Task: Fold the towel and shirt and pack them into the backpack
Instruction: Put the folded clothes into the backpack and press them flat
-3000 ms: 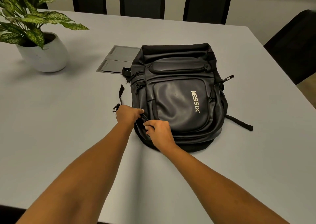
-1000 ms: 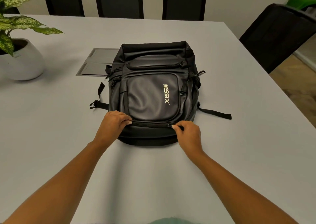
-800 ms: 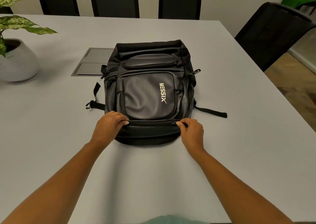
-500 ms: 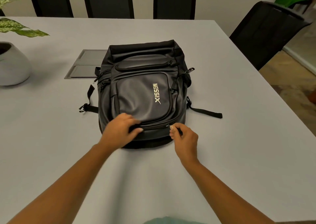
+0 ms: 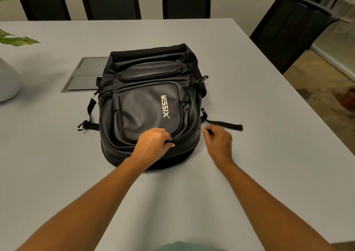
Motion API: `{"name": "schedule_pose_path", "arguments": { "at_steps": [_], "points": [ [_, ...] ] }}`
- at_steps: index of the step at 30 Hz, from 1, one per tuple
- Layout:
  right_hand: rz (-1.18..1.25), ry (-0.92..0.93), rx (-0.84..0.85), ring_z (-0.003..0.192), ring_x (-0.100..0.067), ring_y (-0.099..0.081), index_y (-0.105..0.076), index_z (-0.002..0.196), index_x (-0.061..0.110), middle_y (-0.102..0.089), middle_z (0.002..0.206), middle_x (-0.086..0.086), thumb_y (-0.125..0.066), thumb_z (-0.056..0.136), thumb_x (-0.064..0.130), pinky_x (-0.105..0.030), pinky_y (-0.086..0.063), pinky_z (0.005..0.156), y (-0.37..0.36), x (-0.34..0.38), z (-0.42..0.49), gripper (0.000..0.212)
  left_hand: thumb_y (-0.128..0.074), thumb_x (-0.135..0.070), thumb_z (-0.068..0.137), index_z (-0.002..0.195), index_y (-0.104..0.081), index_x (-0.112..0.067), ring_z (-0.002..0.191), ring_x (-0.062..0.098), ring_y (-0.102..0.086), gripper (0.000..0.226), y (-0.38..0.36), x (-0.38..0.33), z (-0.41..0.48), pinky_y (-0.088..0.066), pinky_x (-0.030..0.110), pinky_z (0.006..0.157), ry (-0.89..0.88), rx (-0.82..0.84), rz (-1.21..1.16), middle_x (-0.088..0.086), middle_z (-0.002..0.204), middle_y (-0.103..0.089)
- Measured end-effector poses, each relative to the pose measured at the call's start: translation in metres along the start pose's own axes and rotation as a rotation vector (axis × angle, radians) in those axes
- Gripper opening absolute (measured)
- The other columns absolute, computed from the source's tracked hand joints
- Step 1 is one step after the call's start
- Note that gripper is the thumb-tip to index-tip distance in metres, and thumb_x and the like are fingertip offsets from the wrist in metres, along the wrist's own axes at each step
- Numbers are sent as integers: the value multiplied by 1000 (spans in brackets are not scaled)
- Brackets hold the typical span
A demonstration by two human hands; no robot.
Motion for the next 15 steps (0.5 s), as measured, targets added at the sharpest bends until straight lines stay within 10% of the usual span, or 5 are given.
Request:
{"name": "schedule_pose_path", "arguments": {
  "at_steps": [15],
  "points": [
    [99, -149, 104, 86, -22, -66, -70, 101, 6, -71, 93, -11, -61, 89, 13, -22, -49, 82, -19, -18, 58, 16, -51, -55, 87, 98, -59, -14, 89, 20, -58, 43, -17, -20, 41, -40, 28, 67, 125, 288, 250, 0, 96, -61]
  ]
}}
Point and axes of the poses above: each hand's wrist, its own z-axis towards the middle knuckle, its own y-axis out of the back of the hand, x = y × z, the point moved 5 cm from there along z, towards the middle knuckle
